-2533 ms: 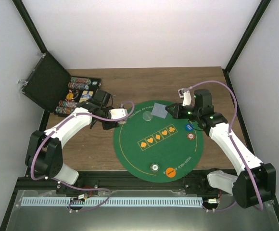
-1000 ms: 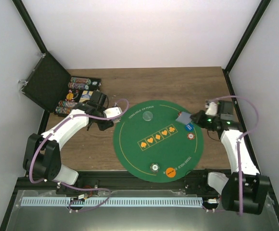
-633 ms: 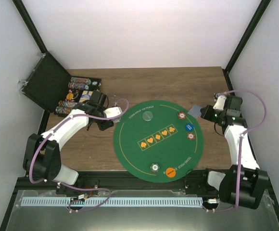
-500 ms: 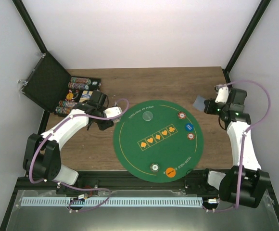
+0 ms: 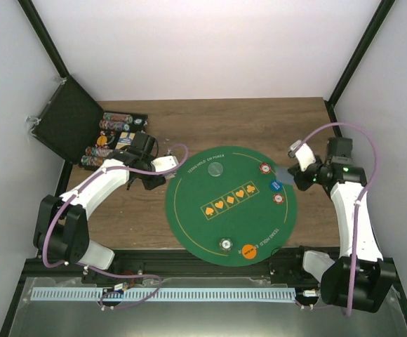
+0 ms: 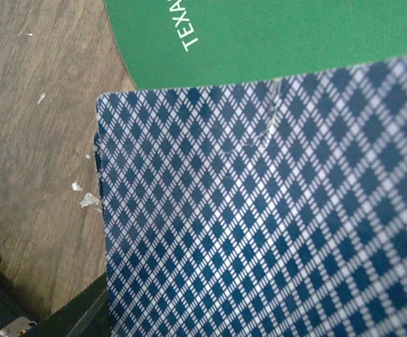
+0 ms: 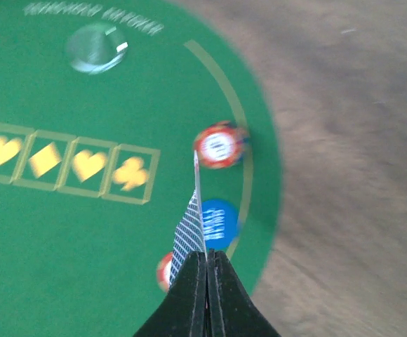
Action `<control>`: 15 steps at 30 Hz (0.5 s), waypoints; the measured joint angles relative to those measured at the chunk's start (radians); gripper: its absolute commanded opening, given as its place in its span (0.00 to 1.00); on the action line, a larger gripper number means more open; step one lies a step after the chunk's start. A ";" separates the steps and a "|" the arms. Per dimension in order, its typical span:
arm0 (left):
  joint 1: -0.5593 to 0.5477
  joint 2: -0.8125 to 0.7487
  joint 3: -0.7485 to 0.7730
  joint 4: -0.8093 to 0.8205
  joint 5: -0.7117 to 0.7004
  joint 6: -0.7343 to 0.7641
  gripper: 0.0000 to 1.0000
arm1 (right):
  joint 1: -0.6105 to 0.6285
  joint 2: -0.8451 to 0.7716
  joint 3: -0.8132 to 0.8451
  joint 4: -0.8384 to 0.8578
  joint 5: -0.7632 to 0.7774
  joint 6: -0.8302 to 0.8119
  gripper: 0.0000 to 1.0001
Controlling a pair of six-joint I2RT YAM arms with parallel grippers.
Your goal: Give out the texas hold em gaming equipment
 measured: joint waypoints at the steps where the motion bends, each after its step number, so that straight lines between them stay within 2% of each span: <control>1: 0.000 0.000 0.000 0.000 0.000 0.002 0.52 | 0.016 -0.001 -0.011 -0.022 -0.007 -0.032 0.01; 8: 0.000 0.000 0.003 -0.006 0.000 0.003 0.52 | 0.130 0.000 -0.135 -0.177 -0.037 -0.208 0.01; 15: 0.000 0.000 0.008 -0.011 0.001 0.005 0.52 | 0.138 0.031 -0.199 -0.151 0.040 -0.287 0.01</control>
